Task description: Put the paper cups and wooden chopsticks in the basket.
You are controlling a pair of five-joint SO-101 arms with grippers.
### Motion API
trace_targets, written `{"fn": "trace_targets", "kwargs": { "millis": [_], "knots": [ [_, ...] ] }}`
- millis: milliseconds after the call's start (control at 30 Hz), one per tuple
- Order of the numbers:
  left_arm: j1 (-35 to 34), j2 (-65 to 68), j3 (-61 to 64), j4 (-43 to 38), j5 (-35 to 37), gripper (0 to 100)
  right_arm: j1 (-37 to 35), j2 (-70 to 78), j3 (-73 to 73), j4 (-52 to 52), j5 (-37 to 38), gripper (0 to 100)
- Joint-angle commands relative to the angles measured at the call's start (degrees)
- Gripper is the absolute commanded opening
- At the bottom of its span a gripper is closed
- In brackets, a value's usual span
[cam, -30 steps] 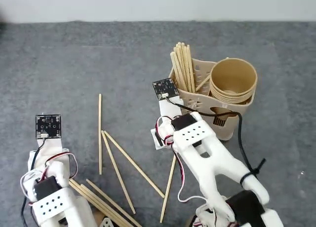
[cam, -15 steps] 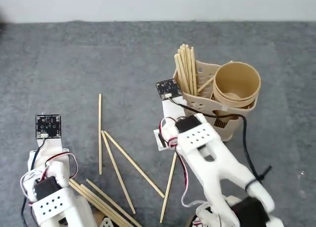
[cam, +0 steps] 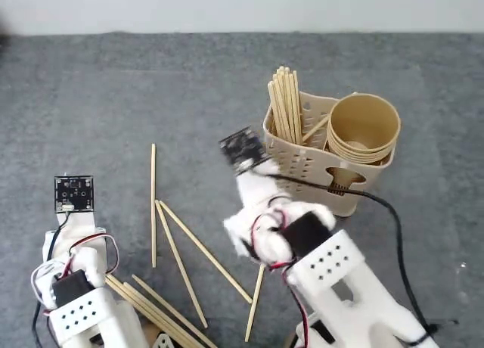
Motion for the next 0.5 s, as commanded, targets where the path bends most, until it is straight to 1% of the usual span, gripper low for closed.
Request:
{"fn": "trace_targets", "kwargs": {
  "millis": [0, 67, 267, 467],
  "knots": [
    [0.26, -0.53, -1.10, -1.14, -0.53, 3, -0.66, 4.97, -0.26, 0.92, -3.08, 13.7],
    [0.26, -0.53, -1.10, -1.14, -0.53, 3, -0.57, 10.24, -0.18, 1.10, -4.04, 13.7],
    [0.26, -0.53, -1.10, -1.14, -0.53, 3, 1.80, 27.21, -0.70, -0.48, -3.87, 13.7],
    [0.26, -0.53, -1.10, -1.14, -0.53, 3, 6.99, 34.68, -0.70, -5.49, -3.25, 13.7]
  ]
}}
